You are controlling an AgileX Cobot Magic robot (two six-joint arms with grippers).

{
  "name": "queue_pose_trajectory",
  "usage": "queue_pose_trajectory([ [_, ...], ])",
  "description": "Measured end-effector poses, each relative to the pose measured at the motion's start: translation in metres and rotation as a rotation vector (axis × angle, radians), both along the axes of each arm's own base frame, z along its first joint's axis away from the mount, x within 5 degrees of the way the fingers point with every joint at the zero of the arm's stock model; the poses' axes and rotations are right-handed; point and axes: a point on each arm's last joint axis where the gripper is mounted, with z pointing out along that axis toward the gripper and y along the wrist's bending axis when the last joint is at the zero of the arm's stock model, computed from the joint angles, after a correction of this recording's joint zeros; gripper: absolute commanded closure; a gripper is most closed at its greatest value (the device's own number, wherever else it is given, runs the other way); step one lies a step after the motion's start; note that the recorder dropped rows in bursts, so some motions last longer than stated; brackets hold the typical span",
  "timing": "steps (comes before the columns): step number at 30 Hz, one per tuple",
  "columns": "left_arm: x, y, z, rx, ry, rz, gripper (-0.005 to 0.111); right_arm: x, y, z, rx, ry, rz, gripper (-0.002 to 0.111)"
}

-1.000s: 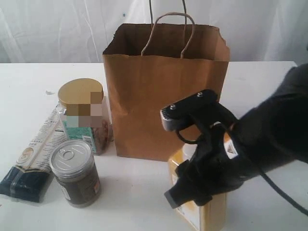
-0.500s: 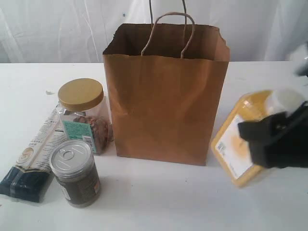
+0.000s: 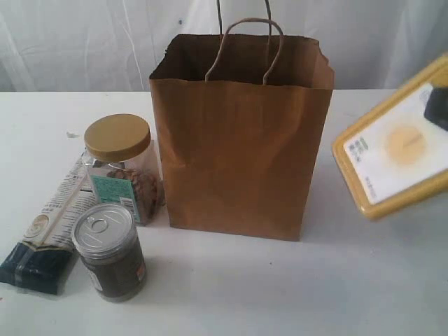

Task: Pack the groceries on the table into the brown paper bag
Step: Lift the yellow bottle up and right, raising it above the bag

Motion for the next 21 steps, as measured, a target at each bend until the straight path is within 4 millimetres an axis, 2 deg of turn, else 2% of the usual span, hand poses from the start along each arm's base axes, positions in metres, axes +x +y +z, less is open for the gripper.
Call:
queue_pose_trajectory([
  [4, 0.0, 0.0, 0.0, 0.0, 0.0, 0.0, 0.107, 0.018, 0.007, 0.027, -0.027, -0.088, -0.085, 0.108],
  [9, 0.0, 0.0, 0.0, 0.0, 0.0, 0.0, 0.107, 0.052, 0.022, 0.053, -0.208, -0.135, -0.256, 0.108],
  [13, 0.0, 0.0, 0.0, 0.0, 0.0, 0.0, 0.107, 0.083, 0.054, 0.078, -0.254, -0.217, -0.243, 0.108],
  [14, 0.0, 0.0, 0.0, 0.0, 0.0, 0.0, 0.107, 0.099, 0.067, 0.085, -0.276, -0.263, -0.245, 0.108],
  [16, 0.0, 0.0, 0.0, 0.0, 0.0, 0.0, 0.107, 0.126, 0.083, 0.088, -0.269, -0.292, -0.231, 0.108],
  [17, 0.0, 0.0, 0.0, 0.0, 0.0, 0.0, 0.107, 0.133, 0.088, 0.086, -0.259, -0.3, -0.205, 0.108],
  [18, 0.0, 0.0, 0.0, 0.0, 0.0, 0.0, 0.107, 0.143, 0.098, 0.084, -0.238, -0.324, -0.131, 0.108],
  [21, 0.0, 0.0, 0.0, 0.0, 0.0, 0.0, 0.107, 0.151, 0.115, 0.079, -0.21, -0.357, -0.004, 0.108],
])
